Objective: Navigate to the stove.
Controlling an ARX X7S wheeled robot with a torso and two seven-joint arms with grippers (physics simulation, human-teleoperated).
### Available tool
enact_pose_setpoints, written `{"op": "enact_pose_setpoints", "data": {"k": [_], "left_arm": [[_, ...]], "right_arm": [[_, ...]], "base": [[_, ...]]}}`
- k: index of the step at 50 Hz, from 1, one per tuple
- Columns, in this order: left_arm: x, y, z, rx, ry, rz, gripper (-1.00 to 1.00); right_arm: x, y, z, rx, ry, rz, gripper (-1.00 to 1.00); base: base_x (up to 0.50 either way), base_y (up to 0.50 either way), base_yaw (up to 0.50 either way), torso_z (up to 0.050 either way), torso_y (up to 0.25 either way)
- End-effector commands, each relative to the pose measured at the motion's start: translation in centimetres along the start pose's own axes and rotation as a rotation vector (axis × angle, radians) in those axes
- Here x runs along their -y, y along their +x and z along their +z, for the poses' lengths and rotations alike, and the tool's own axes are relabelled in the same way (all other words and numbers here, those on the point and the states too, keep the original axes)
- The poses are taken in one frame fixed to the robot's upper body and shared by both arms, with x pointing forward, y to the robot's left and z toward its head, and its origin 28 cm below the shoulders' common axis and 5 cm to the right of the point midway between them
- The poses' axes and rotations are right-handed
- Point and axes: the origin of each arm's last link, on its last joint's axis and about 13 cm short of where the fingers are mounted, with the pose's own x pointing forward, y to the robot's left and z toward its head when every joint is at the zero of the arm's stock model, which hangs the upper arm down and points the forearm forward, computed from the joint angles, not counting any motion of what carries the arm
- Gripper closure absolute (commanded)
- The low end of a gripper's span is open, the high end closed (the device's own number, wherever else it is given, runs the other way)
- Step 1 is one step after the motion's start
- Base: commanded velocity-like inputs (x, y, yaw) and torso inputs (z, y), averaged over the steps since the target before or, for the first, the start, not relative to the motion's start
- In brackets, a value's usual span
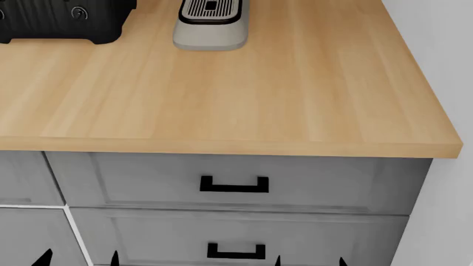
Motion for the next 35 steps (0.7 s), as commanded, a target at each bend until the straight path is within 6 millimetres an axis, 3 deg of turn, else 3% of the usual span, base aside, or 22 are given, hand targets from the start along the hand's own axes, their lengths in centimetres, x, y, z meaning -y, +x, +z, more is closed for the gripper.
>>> {"op": "enact_pose_setpoints", "data": {"k": [1, 26, 35], "left_arm": [[-0.01, 0.00, 0.00, 0.000, 0.000, 0.000, -1.00], [0.14, 0.18, -0.13, 0.042, 0.049, 0.040, -1.00], [0.15, 0.19, -0.15, 0.063, 0.069, 0.047, -1.00]], "right_arm": [[-0.03, 0.00, 0.00, 0.000, 0.000, 0.000, -1.00], [-0.10, 0.19, -0.07, 0.028, -0.014, 0.004, -1.00], [-0.16, 0.28, -0.07, 0.028, -0.018, 0.007, -1.00]], "base": [[0.00, 0.00, 0.00, 0.000, 0.000], [0.00, 0.00, 0.00, 0.000, 0.000], [0.00, 0.46, 0.00, 0.000, 0.000]]}}
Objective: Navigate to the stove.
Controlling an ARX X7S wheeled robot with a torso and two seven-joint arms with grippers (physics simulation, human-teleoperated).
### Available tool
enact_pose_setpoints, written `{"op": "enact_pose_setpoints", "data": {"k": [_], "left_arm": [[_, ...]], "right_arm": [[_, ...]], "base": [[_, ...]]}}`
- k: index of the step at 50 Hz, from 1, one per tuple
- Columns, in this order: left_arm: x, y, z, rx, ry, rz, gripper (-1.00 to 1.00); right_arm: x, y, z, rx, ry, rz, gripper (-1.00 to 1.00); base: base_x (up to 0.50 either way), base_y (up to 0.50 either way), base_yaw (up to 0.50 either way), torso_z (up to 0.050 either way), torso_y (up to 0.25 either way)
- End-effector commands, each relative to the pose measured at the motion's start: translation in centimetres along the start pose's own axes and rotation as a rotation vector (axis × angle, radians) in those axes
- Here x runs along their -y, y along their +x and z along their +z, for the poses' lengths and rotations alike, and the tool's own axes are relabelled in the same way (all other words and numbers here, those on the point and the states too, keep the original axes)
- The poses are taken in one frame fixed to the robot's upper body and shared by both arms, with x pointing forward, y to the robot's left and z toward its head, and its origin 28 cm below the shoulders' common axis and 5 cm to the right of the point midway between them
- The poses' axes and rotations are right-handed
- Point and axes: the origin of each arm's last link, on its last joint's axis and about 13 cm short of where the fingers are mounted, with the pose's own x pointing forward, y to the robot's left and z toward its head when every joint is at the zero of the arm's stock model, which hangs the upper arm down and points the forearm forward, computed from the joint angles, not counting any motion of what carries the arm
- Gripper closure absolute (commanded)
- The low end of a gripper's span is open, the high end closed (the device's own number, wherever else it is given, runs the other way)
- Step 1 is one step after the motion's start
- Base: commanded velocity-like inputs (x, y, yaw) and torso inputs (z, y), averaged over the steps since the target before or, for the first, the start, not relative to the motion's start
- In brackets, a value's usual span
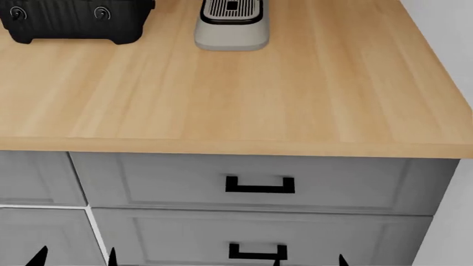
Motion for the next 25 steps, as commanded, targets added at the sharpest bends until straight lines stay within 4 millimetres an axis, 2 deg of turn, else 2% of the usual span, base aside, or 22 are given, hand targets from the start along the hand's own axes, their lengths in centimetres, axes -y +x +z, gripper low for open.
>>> {"op": "enact_pose_setpoints", "data": {"k": [1, 25], "left_arm": [[-0.09, -0.08, 0.02, 0.035, 0.024, 0.010, -1.00], [0.12, 0.07, -0.06, 0.036, 0.041, 0.014, -1.00]], "right_arm": [[-0.12, 0.07, -0.01, 0.004, -0.005, 0.006, -1.00], [-0.02, 0.19, -0.07, 0.009, -0.019, -0.017, -1.00]], "base": [[0.00, 0.50, 0.00, 0.000, 0.000], [0.00, 0.50, 0.00, 0.000, 0.000]]}}
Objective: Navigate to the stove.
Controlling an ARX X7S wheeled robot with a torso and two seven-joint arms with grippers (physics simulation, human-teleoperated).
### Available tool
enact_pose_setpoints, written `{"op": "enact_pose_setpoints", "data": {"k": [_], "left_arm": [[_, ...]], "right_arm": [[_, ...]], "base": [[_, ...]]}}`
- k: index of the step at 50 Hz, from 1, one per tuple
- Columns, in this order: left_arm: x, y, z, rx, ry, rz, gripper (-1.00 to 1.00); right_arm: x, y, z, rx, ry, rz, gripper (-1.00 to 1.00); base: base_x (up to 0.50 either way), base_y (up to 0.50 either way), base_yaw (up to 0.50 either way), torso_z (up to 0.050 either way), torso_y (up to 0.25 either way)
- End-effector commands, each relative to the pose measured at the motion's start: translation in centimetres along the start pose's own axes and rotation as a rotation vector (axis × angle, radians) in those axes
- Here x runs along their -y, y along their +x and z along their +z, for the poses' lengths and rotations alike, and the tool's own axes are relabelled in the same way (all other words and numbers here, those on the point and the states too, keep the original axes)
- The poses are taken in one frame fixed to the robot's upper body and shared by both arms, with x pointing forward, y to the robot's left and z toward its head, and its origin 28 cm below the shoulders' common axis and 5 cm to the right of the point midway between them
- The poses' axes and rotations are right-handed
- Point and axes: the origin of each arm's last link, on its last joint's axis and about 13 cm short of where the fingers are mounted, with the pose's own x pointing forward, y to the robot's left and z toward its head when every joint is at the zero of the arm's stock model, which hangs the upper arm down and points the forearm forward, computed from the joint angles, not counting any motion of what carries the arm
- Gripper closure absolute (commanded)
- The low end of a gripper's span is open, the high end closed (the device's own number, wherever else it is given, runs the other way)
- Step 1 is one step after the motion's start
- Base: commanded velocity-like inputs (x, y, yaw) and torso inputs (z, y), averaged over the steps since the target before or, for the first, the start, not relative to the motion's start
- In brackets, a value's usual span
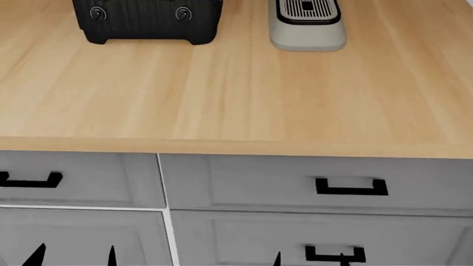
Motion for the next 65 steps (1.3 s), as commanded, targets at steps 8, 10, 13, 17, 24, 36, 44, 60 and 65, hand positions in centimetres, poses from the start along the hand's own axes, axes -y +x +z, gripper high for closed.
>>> {"op": "enact_pose_setpoints", "data": {"k": [8, 10, 13, 17, 24, 36, 44, 60, 65], "left_arm": [[-0.18, 0.18, -0.02, -0.007, -0.010, 0.004, -1.00], [-0.23, 0.23, -0.03, -0.010, -0.011, 0.004, -1.00], [-0.27, 0.27, -0.06, -0.011, -0.009, 0.005, -1.00], [-0.32, 0.28, -0.08, -0.012, -0.007, 0.007, -1.00], [-0.32, 0.30, -0.07, -0.015, -0.010, 0.008, -1.00], [-0.18, 0.42, -0.13, -0.019, -0.007, 0.010, -1.00], [-0.18, 0.54, -0.25, -0.021, -0.008, 0.015, -1.00], [-0.15, 0.61, -0.33, -0.014, 0.002, 0.013, -1.00], [-0.18, 0.60, -0.36, -0.015, 0.002, 0.010, -1.00]], "right_arm": [[-0.17, -0.03, 0.02, 0.013, -0.017, -0.007, -1.00], [-0.21, -0.01, 0.02, 0.012, -0.016, -0.007, -1.00], [-0.27, 0.01, 0.00, 0.011, -0.018, -0.006, -1.00], [-0.34, 0.04, -0.01, 0.011, -0.017, -0.007, -1.00], [-0.32, 0.03, 0.01, 0.010, -0.018, -0.010, -1.00], [-0.24, 0.06, 0.00, 0.009, -0.021, -0.006, -1.00], [-0.26, 0.14, -0.10, 0.011, -0.022, -0.004, -1.00], [-0.36, 0.17, -0.15, 0.019, -0.027, -0.001, -1.00], [-0.40, 0.10, -0.08, 0.020, -0.029, 0.000, -1.00]], "base": [[0.00, 0.50, 0.00, 0.000, 0.000], [0.00, 0.50, 0.00, 0.000, 0.000], [0.00, 0.50, 0.00, 0.000, 0.000], [0.00, 0.50, 0.00, 0.000, 0.000], [0.00, 0.50, 0.00, 0.000, 0.000], [0.00, 0.50, 0.00, 0.000, 0.000], [0.00, 0.50, 0.00, 0.000, 0.000], [0.00, 0.50, 0.00, 0.000, 0.000], [0.00, 0.50, 0.00, 0.000, 0.000]]}}
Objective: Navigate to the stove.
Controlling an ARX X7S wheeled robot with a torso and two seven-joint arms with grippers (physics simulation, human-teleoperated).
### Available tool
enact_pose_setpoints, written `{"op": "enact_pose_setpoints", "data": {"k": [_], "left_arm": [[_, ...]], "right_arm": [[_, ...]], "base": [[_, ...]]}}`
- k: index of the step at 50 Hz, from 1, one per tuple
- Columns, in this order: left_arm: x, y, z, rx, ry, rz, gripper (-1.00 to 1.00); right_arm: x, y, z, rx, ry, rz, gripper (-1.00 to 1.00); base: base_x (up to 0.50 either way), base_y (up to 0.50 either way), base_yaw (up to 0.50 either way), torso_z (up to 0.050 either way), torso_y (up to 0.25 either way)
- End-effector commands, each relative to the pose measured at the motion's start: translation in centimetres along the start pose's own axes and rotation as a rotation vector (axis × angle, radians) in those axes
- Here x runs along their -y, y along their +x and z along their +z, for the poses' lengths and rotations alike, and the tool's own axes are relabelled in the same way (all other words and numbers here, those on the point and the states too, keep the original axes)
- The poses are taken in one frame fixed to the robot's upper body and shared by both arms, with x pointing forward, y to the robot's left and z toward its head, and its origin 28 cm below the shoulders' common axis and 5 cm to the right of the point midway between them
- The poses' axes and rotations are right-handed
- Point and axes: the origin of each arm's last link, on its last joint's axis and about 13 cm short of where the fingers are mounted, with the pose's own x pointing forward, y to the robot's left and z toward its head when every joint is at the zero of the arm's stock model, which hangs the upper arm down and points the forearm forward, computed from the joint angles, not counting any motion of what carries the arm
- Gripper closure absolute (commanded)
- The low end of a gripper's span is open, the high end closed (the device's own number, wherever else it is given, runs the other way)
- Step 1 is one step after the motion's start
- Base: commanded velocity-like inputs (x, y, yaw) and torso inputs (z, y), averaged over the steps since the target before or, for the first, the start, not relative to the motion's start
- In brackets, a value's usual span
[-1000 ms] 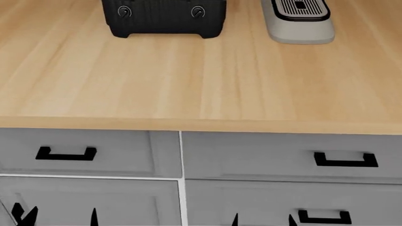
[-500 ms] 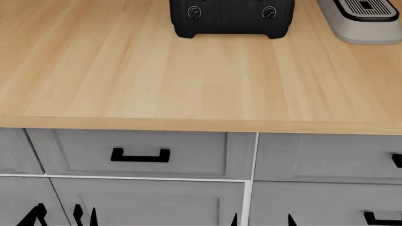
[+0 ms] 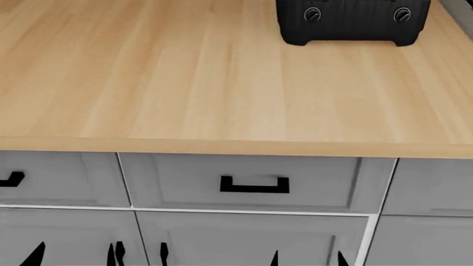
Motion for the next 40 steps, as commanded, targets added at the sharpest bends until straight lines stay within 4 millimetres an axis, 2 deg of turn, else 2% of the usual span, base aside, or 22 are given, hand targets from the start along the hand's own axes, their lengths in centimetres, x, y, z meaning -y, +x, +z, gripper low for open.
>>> {"op": "enact_pose_setpoints", "data": {"k": [1, 40], "left_arm": [[-0.04, 0.04, -0.04, -0.001, 0.002, -0.002, -1.00], [0.09, 0.00, -0.05, -0.008, -0.001, -0.002, -1.00]], "right_arm": [[-0.09, -0.07, 0.04, 0.004, -0.004, 0.003, -1.00], [0.06, -0.33, 0.02, 0.013, -0.027, -0.007, -1.00]], "base": [[0.00, 0.50, 0.00, 0.000, 0.000], [0.00, 0.50, 0.00, 0.000, 0.000]]}}
